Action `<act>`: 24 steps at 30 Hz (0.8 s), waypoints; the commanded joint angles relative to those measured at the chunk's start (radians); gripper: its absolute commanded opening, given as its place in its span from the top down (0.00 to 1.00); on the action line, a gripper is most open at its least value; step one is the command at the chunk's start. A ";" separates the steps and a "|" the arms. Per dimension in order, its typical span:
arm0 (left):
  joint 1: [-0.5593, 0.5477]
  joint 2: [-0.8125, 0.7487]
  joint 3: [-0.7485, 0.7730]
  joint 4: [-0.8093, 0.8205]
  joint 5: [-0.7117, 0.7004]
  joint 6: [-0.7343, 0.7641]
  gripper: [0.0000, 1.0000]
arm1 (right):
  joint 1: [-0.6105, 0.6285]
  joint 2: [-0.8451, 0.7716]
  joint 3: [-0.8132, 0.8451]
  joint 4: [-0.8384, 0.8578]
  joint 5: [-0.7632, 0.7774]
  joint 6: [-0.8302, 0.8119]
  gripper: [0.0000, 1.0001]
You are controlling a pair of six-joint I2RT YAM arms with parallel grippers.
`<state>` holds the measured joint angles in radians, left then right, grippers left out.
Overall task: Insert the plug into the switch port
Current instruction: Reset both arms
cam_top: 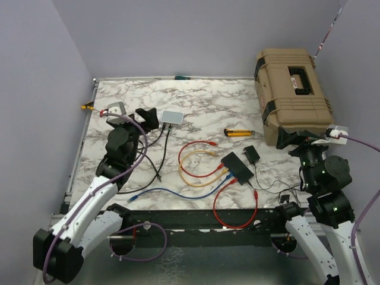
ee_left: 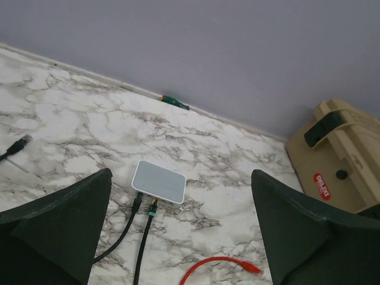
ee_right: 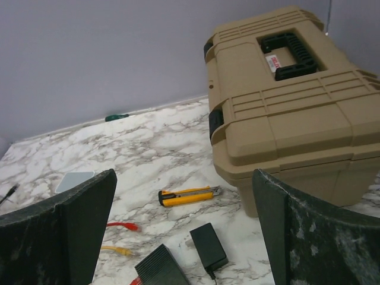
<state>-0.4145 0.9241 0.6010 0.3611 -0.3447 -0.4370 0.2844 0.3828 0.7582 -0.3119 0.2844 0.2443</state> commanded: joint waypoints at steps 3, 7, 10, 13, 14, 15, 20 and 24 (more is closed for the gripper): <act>-0.007 -0.272 0.133 -0.353 -0.005 0.000 0.01 | 0.002 -0.054 0.064 -0.100 0.163 -0.068 0.00; -0.006 -0.426 0.188 -0.479 -0.050 0.067 0.01 | 0.002 -0.143 0.006 -0.050 0.196 -0.080 0.00; -0.007 -0.550 0.202 -0.513 -0.101 0.144 0.01 | 0.002 -0.199 -0.025 -0.047 0.199 -0.099 0.00; -0.006 -0.665 0.183 -0.513 -0.162 0.226 0.01 | 0.002 -0.240 -0.059 -0.018 0.224 -0.122 0.00; -0.006 -0.696 0.170 -0.512 -0.186 0.246 0.01 | 0.002 -0.250 -0.068 -0.006 0.229 -0.130 0.00; -0.006 -0.725 0.158 -0.509 -0.208 0.273 0.01 | 0.002 -0.262 -0.077 0.005 0.232 -0.140 0.00; -0.006 -0.838 0.036 -0.454 -0.305 0.303 0.01 | 0.002 -0.313 -0.135 0.045 0.232 -0.167 0.00; -0.007 -0.906 -0.039 -0.417 -0.349 0.332 0.01 | 0.002 -0.379 -0.184 0.118 0.195 -0.233 0.00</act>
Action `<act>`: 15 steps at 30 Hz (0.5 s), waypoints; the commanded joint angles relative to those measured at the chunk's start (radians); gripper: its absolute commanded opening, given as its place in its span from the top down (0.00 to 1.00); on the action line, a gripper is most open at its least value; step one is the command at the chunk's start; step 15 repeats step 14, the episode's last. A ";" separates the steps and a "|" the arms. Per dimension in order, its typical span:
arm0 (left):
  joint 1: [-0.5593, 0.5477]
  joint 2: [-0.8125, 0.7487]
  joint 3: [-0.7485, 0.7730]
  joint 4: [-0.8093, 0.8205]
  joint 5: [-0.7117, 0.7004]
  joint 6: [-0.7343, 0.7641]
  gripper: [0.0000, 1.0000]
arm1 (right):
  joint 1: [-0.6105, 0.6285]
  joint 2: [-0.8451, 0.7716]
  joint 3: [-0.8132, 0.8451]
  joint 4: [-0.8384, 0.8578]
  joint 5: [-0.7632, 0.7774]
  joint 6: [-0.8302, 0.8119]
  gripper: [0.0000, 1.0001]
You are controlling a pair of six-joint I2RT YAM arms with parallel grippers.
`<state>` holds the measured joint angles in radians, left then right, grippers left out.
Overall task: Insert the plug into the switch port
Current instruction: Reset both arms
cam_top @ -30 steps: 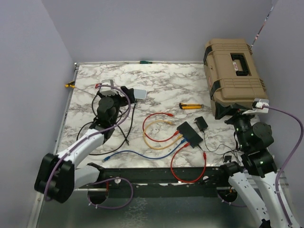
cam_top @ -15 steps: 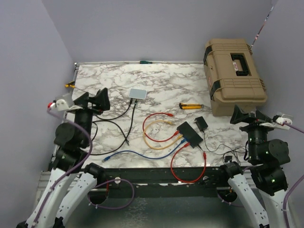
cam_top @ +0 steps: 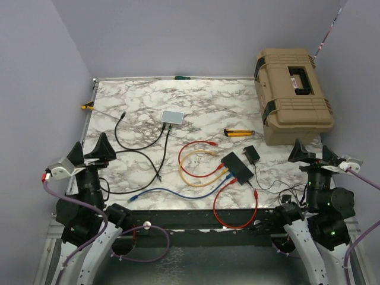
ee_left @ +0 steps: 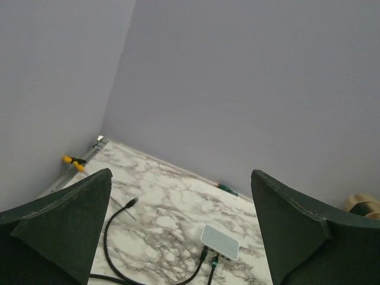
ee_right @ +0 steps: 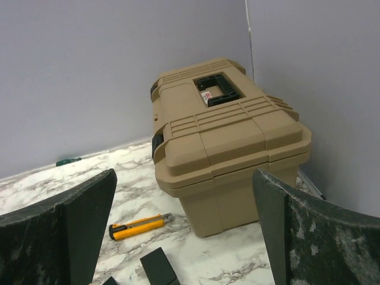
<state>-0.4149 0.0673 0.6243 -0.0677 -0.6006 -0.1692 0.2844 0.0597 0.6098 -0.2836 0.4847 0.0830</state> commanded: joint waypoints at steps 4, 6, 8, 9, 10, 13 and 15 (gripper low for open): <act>-0.006 -0.063 -0.080 0.015 -0.116 0.070 0.01 | 0.002 -0.046 -0.043 0.104 -0.013 -0.074 0.00; -0.004 -0.060 -0.089 0.037 -0.110 0.081 0.01 | 0.002 -0.041 -0.042 0.105 -0.016 -0.073 0.00; 0.001 -0.061 -0.100 0.059 -0.105 0.096 0.01 | 0.002 -0.046 -0.042 0.106 -0.007 -0.073 0.00; 0.005 -0.061 -0.103 0.064 -0.109 0.099 0.01 | 0.002 -0.052 -0.044 0.109 0.002 -0.073 0.00; 0.008 -0.062 -0.106 0.065 -0.115 0.099 0.01 | 0.002 -0.057 -0.048 0.113 0.010 -0.100 0.00; 0.013 -0.063 -0.123 0.102 -0.133 0.105 0.01 | 0.002 -0.058 -0.052 0.122 0.030 -0.112 0.00; 0.014 -0.063 -0.132 0.114 -0.139 0.108 0.01 | 0.002 -0.058 -0.054 0.121 0.033 -0.118 0.00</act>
